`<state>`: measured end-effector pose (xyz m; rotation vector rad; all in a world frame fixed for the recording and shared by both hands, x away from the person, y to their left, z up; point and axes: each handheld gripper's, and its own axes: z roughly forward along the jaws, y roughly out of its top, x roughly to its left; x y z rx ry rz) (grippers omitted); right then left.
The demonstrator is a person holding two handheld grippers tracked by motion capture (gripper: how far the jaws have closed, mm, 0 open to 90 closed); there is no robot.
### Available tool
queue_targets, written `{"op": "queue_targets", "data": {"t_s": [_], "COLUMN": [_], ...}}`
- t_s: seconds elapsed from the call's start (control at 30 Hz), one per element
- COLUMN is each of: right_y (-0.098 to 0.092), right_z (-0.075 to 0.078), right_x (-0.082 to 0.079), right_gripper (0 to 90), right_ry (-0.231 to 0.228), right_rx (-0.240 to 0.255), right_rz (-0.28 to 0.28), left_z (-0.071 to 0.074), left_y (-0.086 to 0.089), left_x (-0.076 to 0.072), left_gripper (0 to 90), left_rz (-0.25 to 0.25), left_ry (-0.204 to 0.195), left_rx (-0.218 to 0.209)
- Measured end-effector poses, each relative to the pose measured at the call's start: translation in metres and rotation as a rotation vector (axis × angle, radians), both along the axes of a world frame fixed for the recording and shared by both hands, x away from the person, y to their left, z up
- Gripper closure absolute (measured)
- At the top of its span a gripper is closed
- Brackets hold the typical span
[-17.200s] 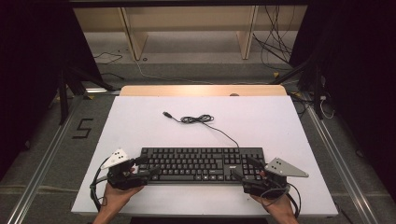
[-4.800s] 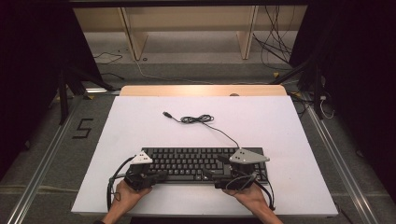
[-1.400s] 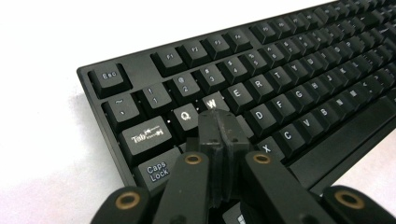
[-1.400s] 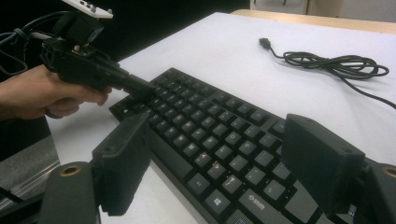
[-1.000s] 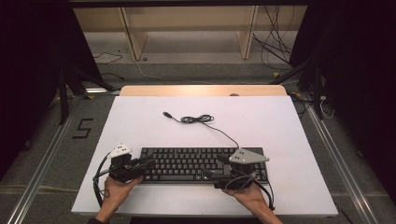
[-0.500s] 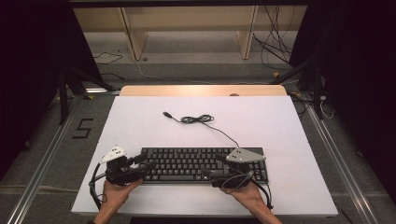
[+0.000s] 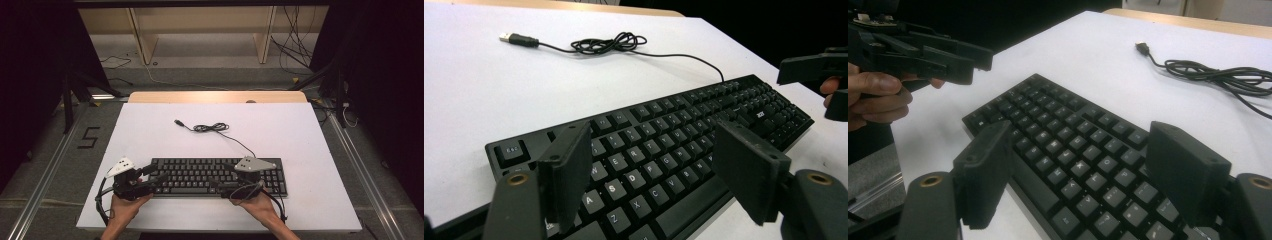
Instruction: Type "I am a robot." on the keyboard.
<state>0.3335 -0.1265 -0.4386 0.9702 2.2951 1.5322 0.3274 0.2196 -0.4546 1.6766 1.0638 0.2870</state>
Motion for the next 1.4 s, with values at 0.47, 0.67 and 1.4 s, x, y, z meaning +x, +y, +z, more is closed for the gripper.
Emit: {"op": "queue_targets", "data": {"t_s": [0.47, 0.67, 1.4], "right_y": [0.023, 0.033, 0.056], "right_z": [-0.007, -0.012, -0.031], "right_x": [0.013, 0.019, 0.027], "right_gripper": [55.2, 69.0, 90.0], "right_ry": [0.053, 0.081, 0.137], "right_rx": [-0.063, -0.096, -0.199], "right_rz": [0.041, 0.056, 0.083], "left_z": [0.000, 0.000, -0.001], "left_y": [0.000, 0.000, 0.000], "left_x": [0.000, 0.000, 0.001], "left_gripper": [30.2, 29.9, 29.2], "left_rz": [0.004, 0.006, 0.005], "left_ry": [-0.002, -0.001, 0.001], "left_rx": [0.006, 0.008, 0.015]}}
